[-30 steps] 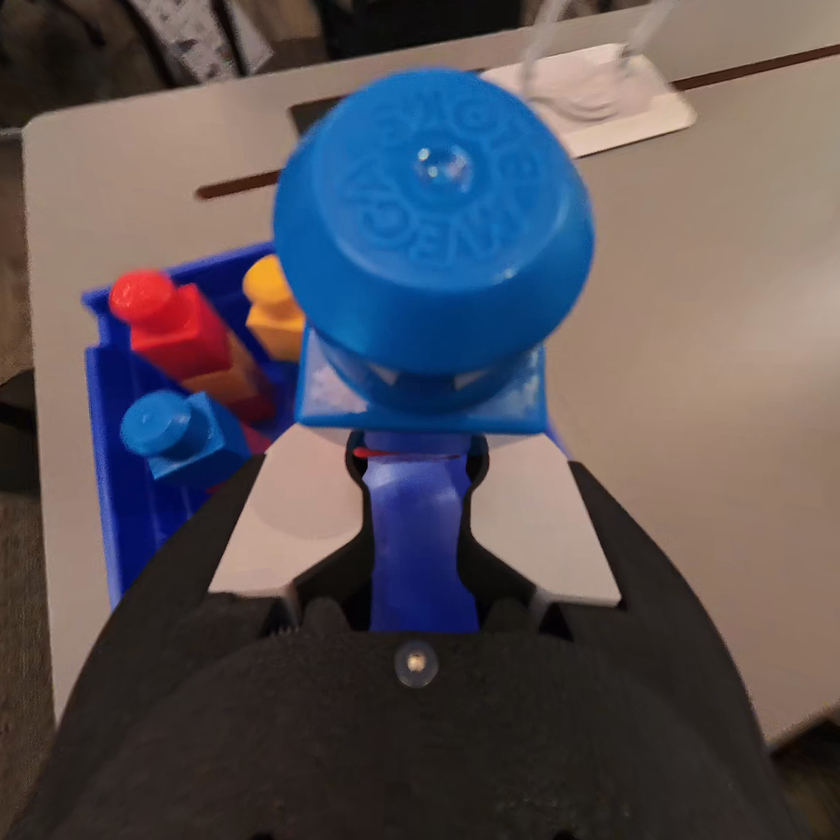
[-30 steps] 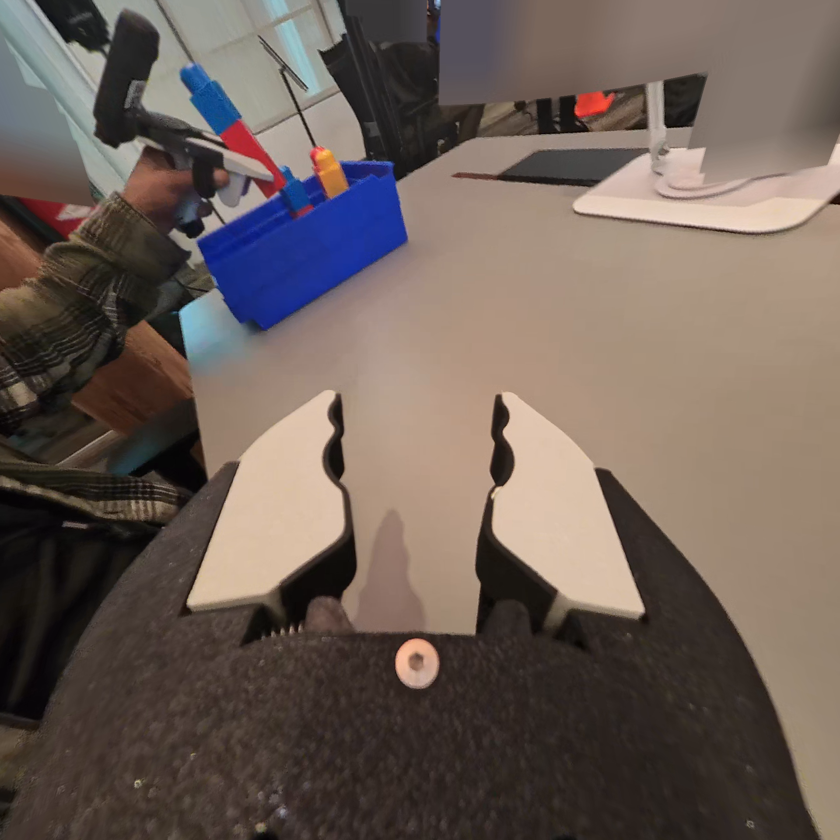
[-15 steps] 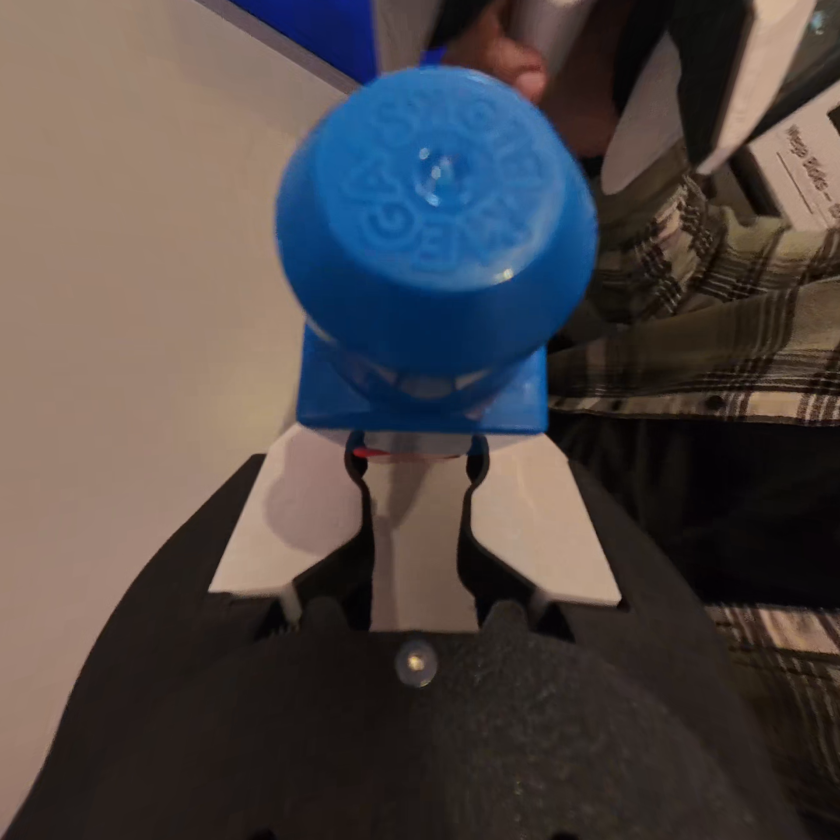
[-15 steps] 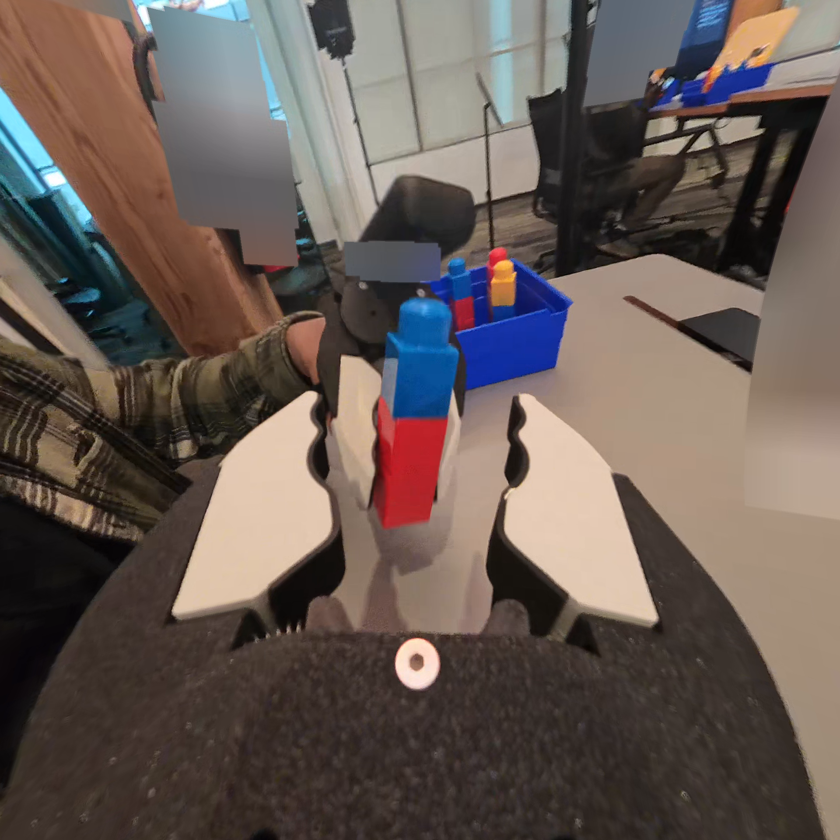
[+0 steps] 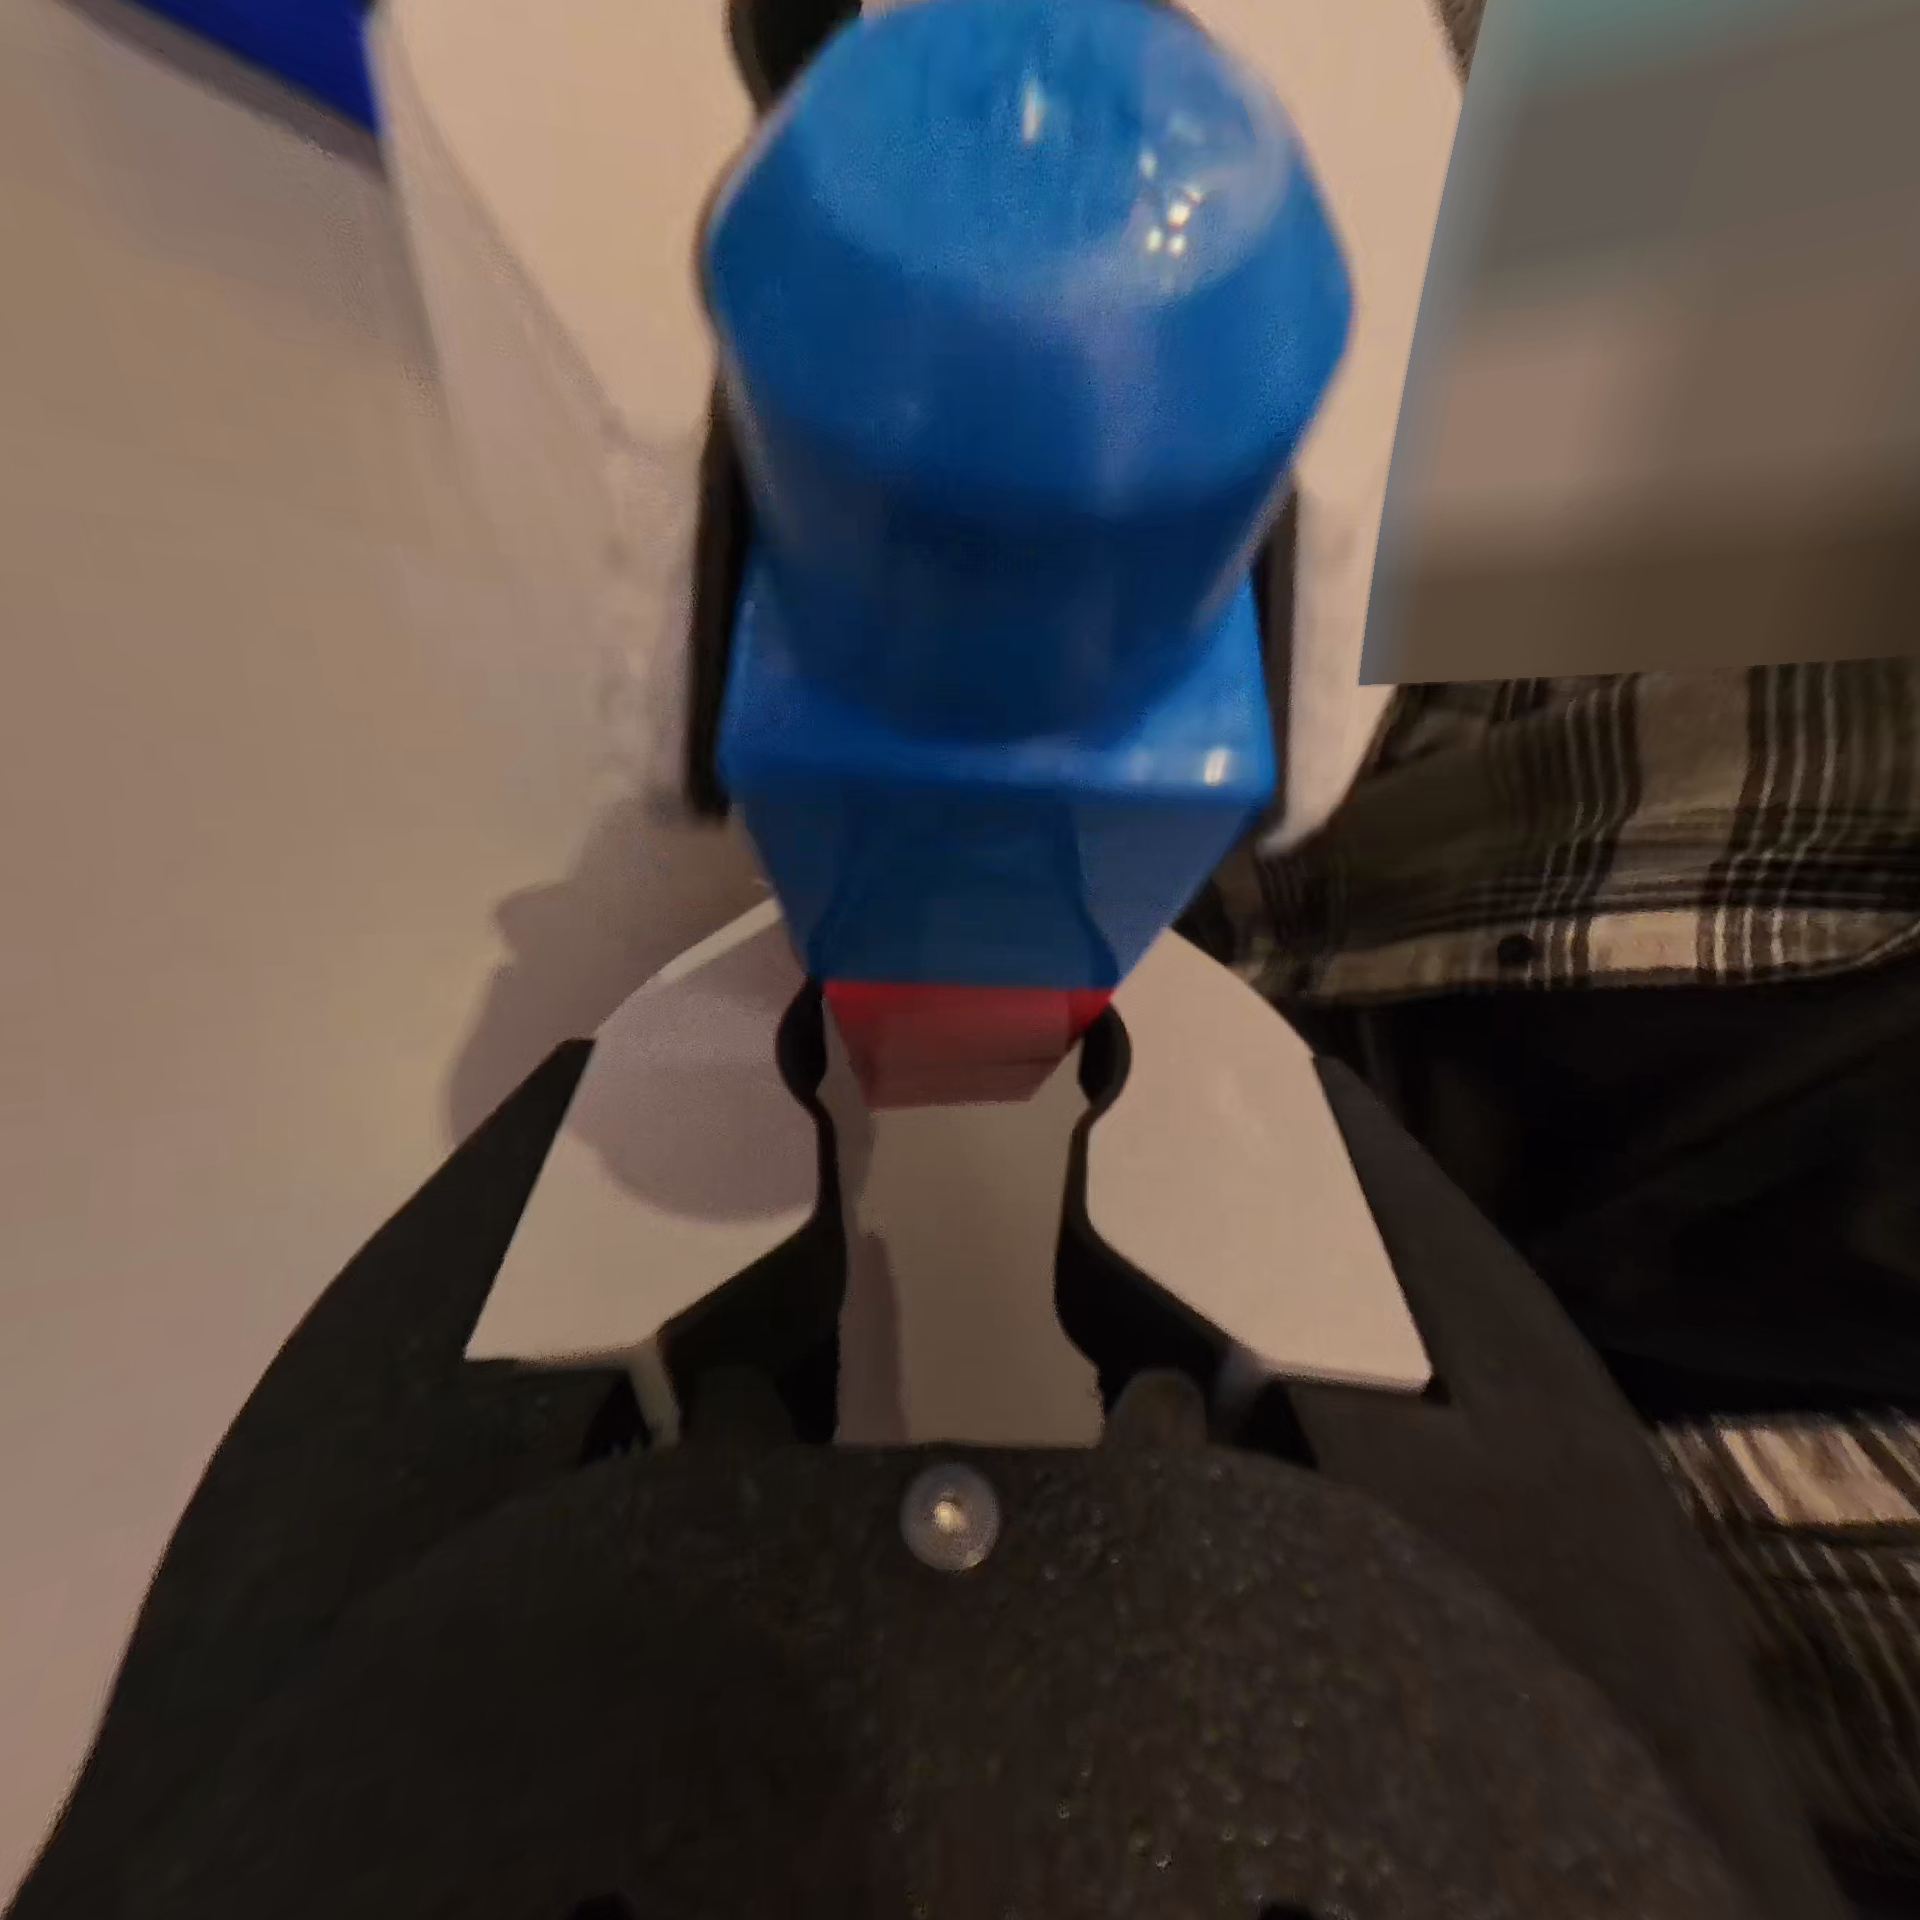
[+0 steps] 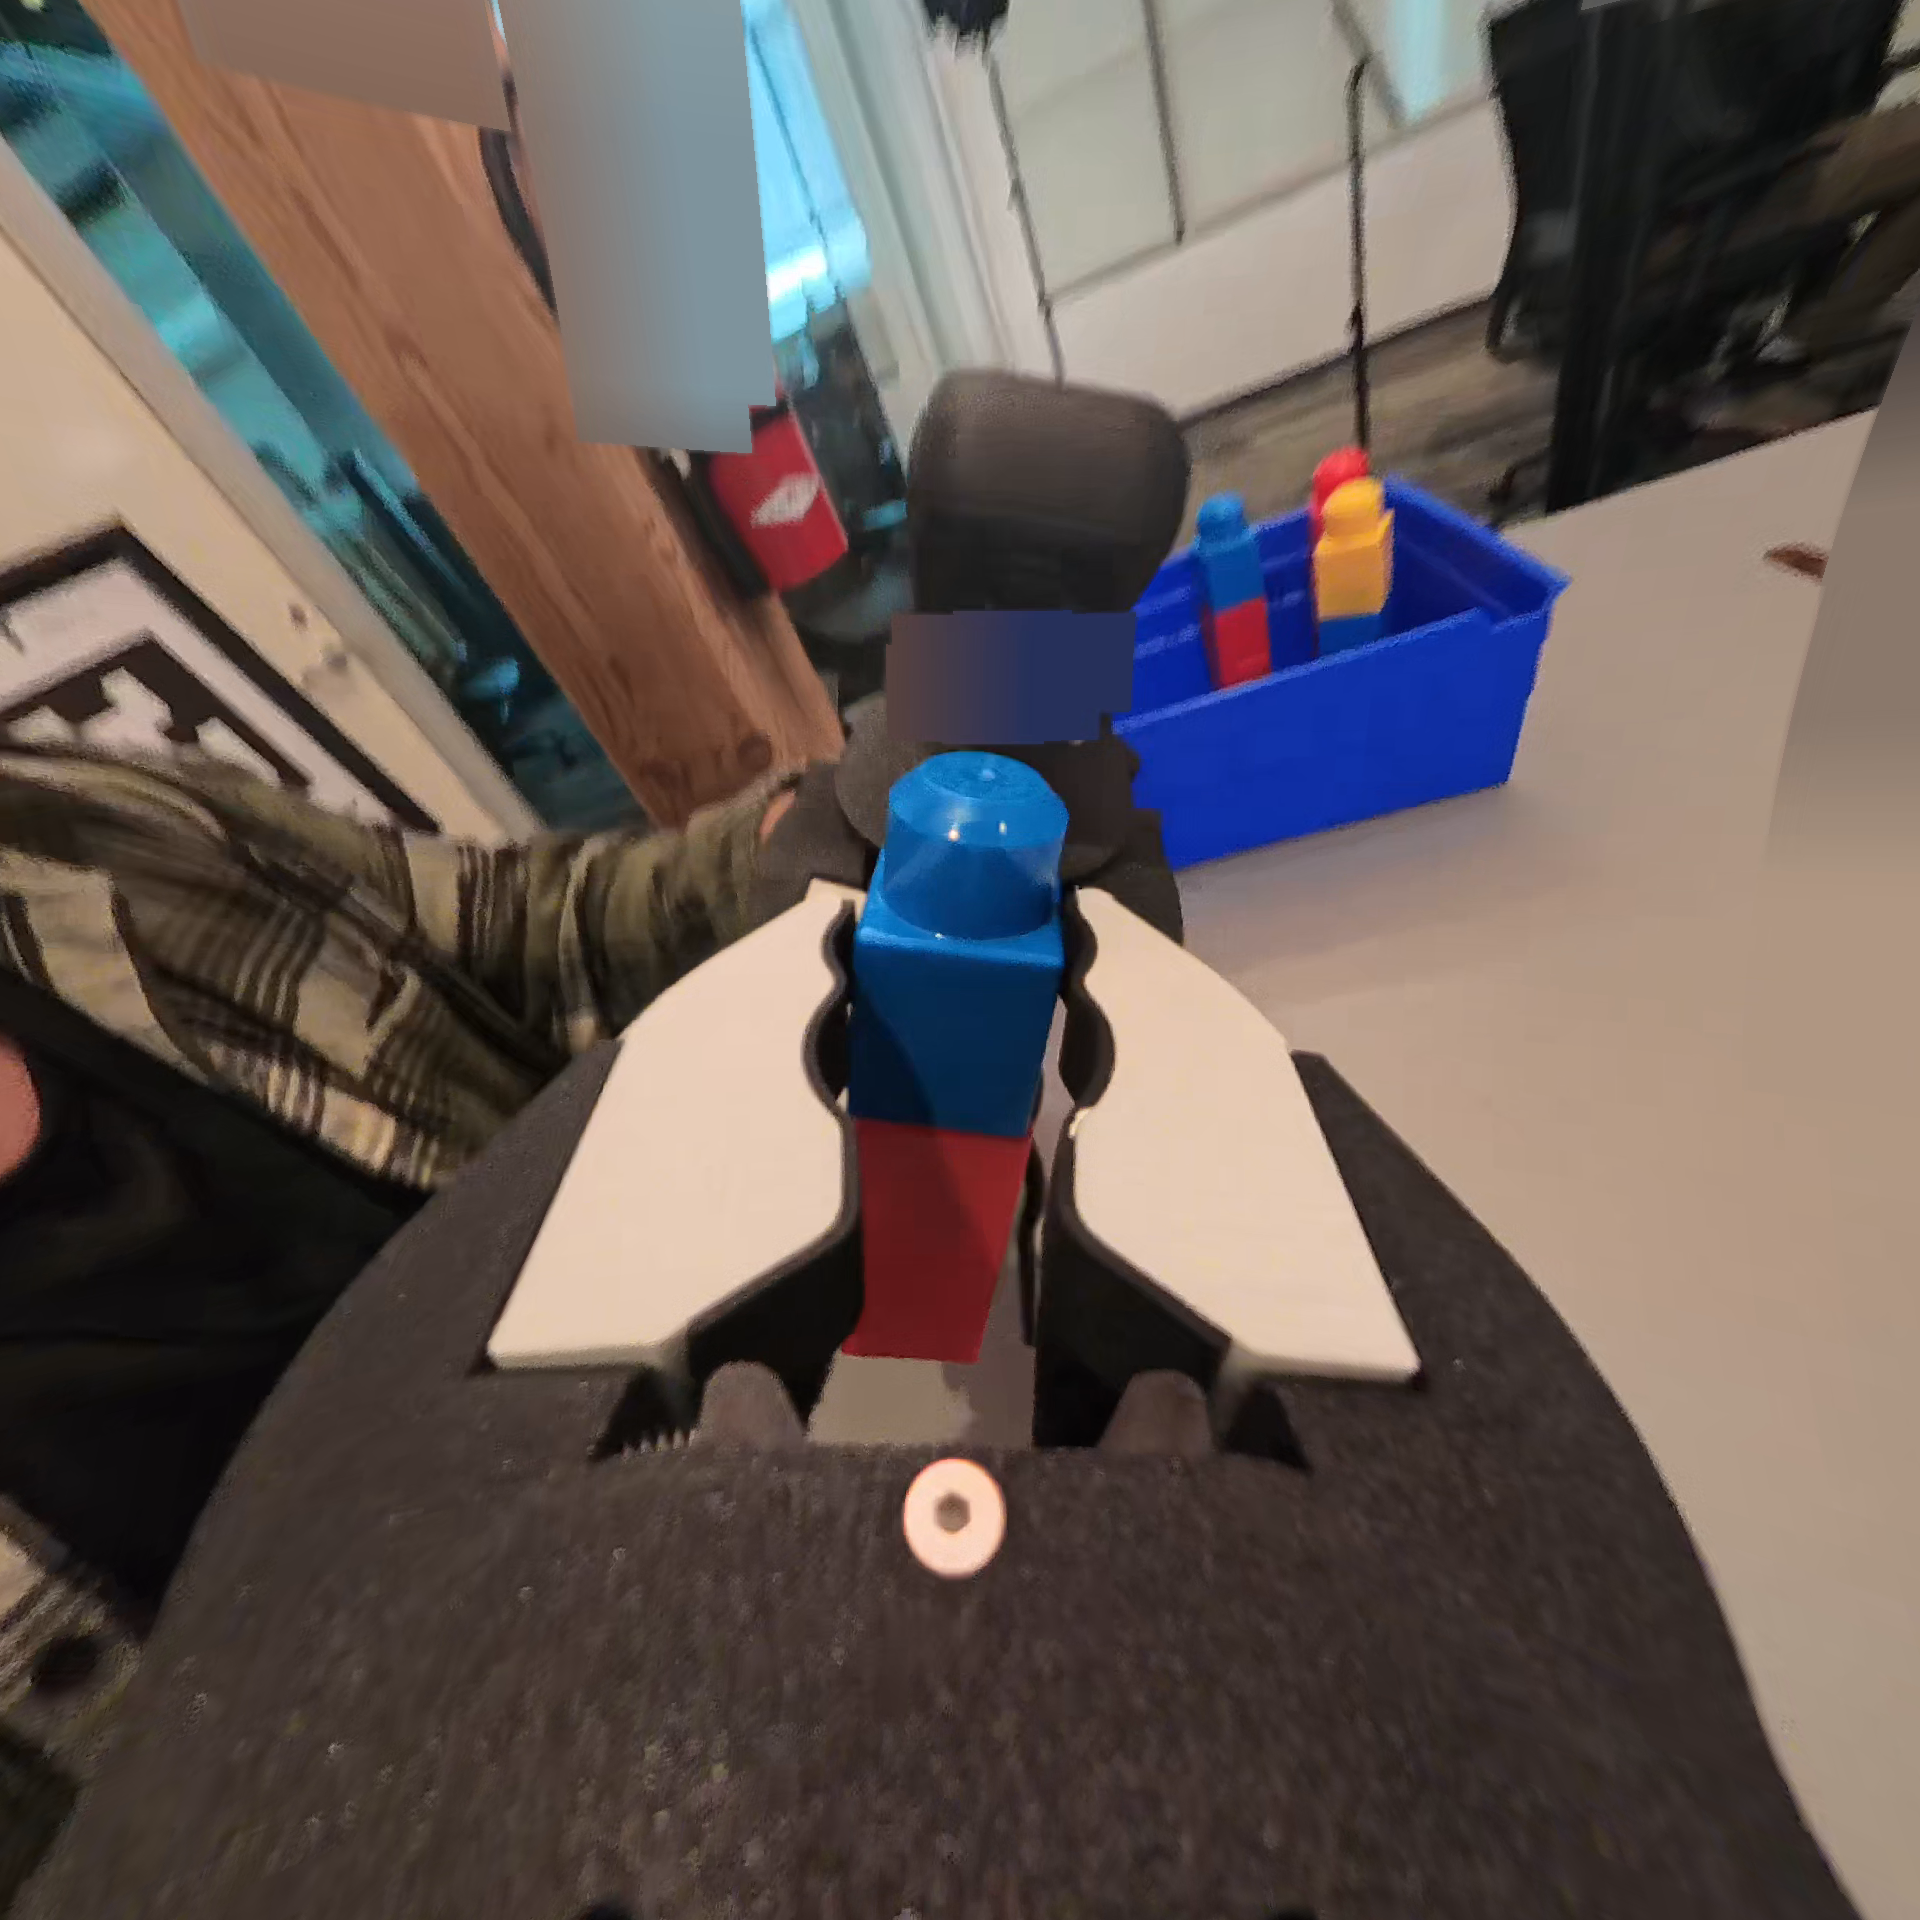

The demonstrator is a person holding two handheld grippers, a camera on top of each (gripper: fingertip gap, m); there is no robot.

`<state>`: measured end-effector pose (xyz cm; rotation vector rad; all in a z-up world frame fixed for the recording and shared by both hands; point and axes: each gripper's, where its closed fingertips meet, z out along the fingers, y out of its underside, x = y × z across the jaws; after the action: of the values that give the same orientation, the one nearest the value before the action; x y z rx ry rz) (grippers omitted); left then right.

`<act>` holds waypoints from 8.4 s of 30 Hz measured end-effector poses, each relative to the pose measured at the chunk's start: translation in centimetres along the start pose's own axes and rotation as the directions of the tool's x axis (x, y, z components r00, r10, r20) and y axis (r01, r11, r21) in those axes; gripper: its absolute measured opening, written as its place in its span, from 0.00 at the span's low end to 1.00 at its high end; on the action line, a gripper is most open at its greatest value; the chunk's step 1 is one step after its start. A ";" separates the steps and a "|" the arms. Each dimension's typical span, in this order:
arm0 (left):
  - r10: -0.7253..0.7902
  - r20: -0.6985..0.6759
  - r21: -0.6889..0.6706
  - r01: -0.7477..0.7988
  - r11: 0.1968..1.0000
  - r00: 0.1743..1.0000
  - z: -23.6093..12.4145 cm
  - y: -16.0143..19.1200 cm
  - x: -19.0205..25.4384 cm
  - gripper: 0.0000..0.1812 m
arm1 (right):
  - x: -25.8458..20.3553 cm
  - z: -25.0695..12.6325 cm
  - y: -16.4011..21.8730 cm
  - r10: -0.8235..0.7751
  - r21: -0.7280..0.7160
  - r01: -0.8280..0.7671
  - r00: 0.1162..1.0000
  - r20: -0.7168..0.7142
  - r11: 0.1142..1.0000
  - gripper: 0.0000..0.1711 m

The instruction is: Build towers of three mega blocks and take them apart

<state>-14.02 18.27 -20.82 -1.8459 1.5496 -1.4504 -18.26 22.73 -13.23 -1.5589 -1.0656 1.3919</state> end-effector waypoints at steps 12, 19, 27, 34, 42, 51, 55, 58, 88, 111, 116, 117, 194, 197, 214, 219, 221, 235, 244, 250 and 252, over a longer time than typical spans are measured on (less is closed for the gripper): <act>0.069 0.019 0.334 -0.071 0.940 0.997 0.0 -3.0 -0.8 0.24 | 1.3 -2.1 0.2 0.104 0.263 -0.089 0.993 -0.046 0.961 0.21; 0.049 0.158 0.202 -0.081 0.976 0.986 1.3 -1.5 -2.5 0.22 | 1.6 -5.1 -3.3 0.088 0.364 -0.050 0.992 -0.089 0.930 0.21; 0.103 0.104 0.257 -0.127 0.958 0.989 0.8 -1.7 -1.7 0.22 | 7.6 -26.1 -3.5 0.014 0.093 0.081 0.677 -0.736 0.992 0.21; 0.147 0.050 0.282 -0.155 0.947 0.988 2.2 -2.7 -1.7 0.23 | 10.7 -46.7 9.5 0.137 0.054 -0.371 0.203 -0.970 0.927 0.21; 0.154 0.077 0.238 -0.168 0.957 0.985 2.1 -2.3 -2.2 0.23 | 11.2 -45.4 9.3 0.129 0.046 -0.298 0.265 -0.955 0.954 0.42; 0.154 0.060 0.234 -0.164 0.958 0.986 2.9 -2.6 -2.0 0.23 | 1.0 -12.6 1.0 -0.096 -0.040 0.088 0.935 -0.341 0.995 0.38; 0.169 0.058 0.231 -0.178 0.957 0.984 2.9 -2.8 -1.2 0.23 | -0.1 -6.4 2.0 -0.118 -0.066 0.107 0.974 -0.194 0.992 0.34; 0.172 0.052 0.241 -0.179 0.954 0.984 2.7 -2.9 -0.8 0.23 | -0.1 -4.7 2.6 -0.092 -0.067 0.084 0.987 -0.135 0.994 0.28; 0.121 0.006 0.298 -0.118 0.947 0.993 2.6 -2.6 -0.4 0.23 | -0.3 -5.1 0.8 -0.033 0.107 0.041 0.996 -0.080 0.993 0.16; 0.133 0.029 0.295 -0.136 0.946 0.991 3.4 -2.3 -1.4 0.22 | 11.0 -47.7 11.2 0.167 0.103 -0.251 0.246 -0.955 0.962 0.17; 0.124 0.045 0.306 -0.132 0.943 0.991 2.8 -2.4 -2.0 0.23 | 9.5 -45.6 7.1 0.162 0.126 -0.136 0.301 -0.940 0.983 0.34; 0.125 0.046 0.310 -0.133 0.941 0.991 2.8 -2.4 -2.1 0.22 | 8.7 -43.2 5.7 0.137 0.105 -0.104 0.369 -0.919 0.989 0.33; 0.111 0.367 0.433 -0.276 0.858 0.924 -7.0 -5.3 -0.3 0.38 | 5.0 -22.4 5.4 -0.003 0.048 0.070 0.593 -0.805 0.996 0.52; 0.039 0.532 0.434 -0.312 0.845 0.846 -13.1 -5.1 0.0 0.37 | 5.0 -19.8 6.7 0.010 0.062 0.059 0.637 -0.771 0.996 0.51; -0.586 0.810 0.581 -0.102 0.807 -0.025 -40.9 16.6 -10.3 0.38 | 3.3 -16.4 8.4 -0.004 0.072 0.071 0.739 -0.673 0.995 0.44; -0.543 0.830 0.545 -0.023 0.838 -0.127 -41.3 18.6 -12.2 0.39 | 3.2 -16.3 8.8 -0.003 0.063 0.061 0.747 -0.665 0.996 0.44; -0.516 0.844 0.523 0.010 0.852 -0.145 -41.2 18.8 -12.9 0.39 | 3.2 -16.2 8.8 -0.001 0.069 0.061 0.753 -0.658 0.996 0.42; -0.501 0.850 0.521 0.128 0.844 -0.162 -41.6 20.1 -16.3 0.37 | 3.4 -15.8 9.6 0.020 0.065 0.027 0.778 -0.628 0.998 0.41; -0.515 0.848 0.529 0.154 0.835 -0.124 -41.7 20.7 -17.3 0.21 | 3.2 -15.3 9.7 0.015 0.064 0.031 0.794 -0.607 0.997 0.39; -0.499 0.865 0.502 0.088 0.860 -0.052 -41.8 18.5 -16.0 0.21 | 3.0 -14.6 10.0 0.009 0.052 0.028 0.804 -0.594 0.998 0.37; -0.489 0.872 0.488 0.048 0.871 0.017 -41.7 16.6 -14.8 0.21 | 3.0 -14.4 10.0 0.012 0.056 0.026 0.809 -0.588 0.998 0.37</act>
<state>-56.21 39.50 -22.71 -2.1164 0.1421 -0.0915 -2.92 21.77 -22.14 -1.7697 -0.6326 0.8205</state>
